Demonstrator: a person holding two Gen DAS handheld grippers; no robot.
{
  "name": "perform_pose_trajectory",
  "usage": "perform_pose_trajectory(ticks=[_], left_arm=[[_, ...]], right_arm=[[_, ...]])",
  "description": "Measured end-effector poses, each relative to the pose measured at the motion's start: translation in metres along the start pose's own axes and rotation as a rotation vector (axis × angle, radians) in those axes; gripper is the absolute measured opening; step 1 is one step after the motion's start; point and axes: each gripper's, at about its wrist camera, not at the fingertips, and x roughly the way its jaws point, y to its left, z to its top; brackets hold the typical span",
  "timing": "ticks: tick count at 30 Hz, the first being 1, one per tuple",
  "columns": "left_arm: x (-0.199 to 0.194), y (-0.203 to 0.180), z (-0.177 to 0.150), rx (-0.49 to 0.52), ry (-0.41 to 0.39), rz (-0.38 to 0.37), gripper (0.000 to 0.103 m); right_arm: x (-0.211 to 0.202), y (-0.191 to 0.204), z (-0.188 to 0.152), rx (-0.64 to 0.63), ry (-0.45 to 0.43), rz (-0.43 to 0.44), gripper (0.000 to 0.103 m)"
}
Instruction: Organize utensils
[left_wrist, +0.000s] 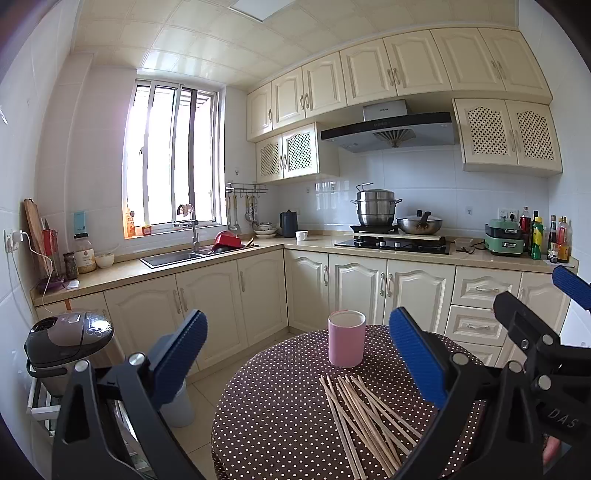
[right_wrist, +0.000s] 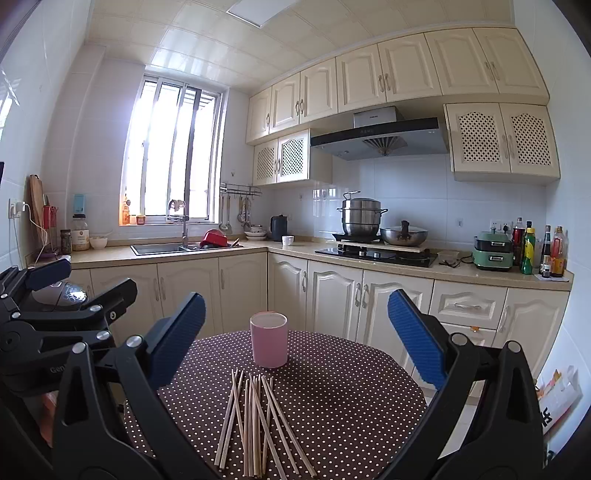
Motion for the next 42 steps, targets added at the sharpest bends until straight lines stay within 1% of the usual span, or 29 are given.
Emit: perform_pose_trajectory(ticks=[3, 15, 26, 31, 42], left_arm=[[0.000, 0.000, 0.000, 0.000, 0.000, 0.000, 0.097], [0.002, -0.010, -0.008, 0.000, 0.007, -0.005, 0.097], [0.002, -0.009, -0.009, -0.001, 0.009, -0.006, 0.097], [0.006, 0.001, -0.008, -0.001, 0.014, -0.006, 0.097], [0.013, 0.004, -0.009, 0.001, 0.029, -0.003, 0.097]], right_arm=[[-0.004, 0.001, 0.000, 0.000, 0.001, -0.001, 0.097], [0.003, -0.001, -0.003, 0.002, 0.013, -0.004, 0.097], [0.004, -0.001, -0.002, 0.001, 0.019, -0.004, 0.097], [0.006, 0.000, -0.001, 0.003, 0.025, -0.003, 0.097], [0.011, 0.000, 0.000, 0.004, 0.038, -0.001, 0.097]])
